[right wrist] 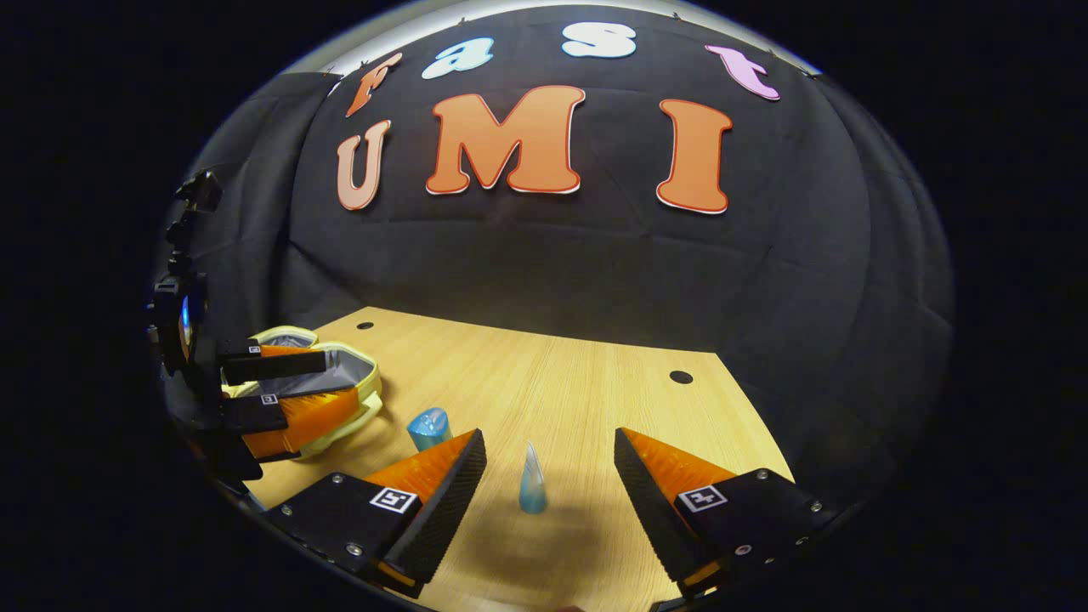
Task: First open the suitcase, pack the skin care products into it, and then close the suitcase.
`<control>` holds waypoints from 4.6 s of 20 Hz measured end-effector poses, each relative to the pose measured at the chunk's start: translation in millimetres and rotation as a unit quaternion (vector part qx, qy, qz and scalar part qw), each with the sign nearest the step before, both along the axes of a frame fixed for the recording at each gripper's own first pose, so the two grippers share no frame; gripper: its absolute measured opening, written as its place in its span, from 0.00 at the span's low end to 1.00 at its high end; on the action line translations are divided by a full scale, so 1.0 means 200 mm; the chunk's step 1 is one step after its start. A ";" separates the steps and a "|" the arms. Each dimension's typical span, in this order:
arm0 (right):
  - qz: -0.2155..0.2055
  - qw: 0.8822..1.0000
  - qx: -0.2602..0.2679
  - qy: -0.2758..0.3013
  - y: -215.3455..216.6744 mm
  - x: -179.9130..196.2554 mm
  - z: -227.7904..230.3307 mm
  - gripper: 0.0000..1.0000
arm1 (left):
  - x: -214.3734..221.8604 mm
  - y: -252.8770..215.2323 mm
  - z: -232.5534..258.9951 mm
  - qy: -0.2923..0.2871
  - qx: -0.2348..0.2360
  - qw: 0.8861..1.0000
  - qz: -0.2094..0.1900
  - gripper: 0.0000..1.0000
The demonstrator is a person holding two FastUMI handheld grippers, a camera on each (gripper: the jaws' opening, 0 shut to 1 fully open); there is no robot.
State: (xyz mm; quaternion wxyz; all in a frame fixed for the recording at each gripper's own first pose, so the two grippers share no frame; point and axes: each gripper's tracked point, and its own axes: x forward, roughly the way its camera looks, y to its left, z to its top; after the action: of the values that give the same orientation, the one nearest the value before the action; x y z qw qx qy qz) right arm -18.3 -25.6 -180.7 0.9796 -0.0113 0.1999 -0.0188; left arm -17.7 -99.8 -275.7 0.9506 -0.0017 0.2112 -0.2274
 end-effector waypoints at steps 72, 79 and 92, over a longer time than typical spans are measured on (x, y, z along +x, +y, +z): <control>0.147 0.987 0.062 0.002 1.07 0.21 0.36 0.34 | 0.18 1.38 0.09 0.126 0.061 0.984 0.113 0.37; 0.115 0.990 0.078 0.020 1.18 0.25 0.28 0.34 | 0.16 1.40 -0.23 0.199 0.080 0.975 0.057 0.37; 0.087 0.989 0.106 0.055 1.31 0.28 0.11 0.34 | 0.05 1.32 -0.71 0.357 0.101 0.929 -0.007 0.37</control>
State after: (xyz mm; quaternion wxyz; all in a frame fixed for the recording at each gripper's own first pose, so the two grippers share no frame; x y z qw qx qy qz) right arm 37.9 236.7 -158.9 0.9607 0.0738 0.2523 0.0888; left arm -8.3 165.0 -416.7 0.8063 0.0148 0.5581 -0.1957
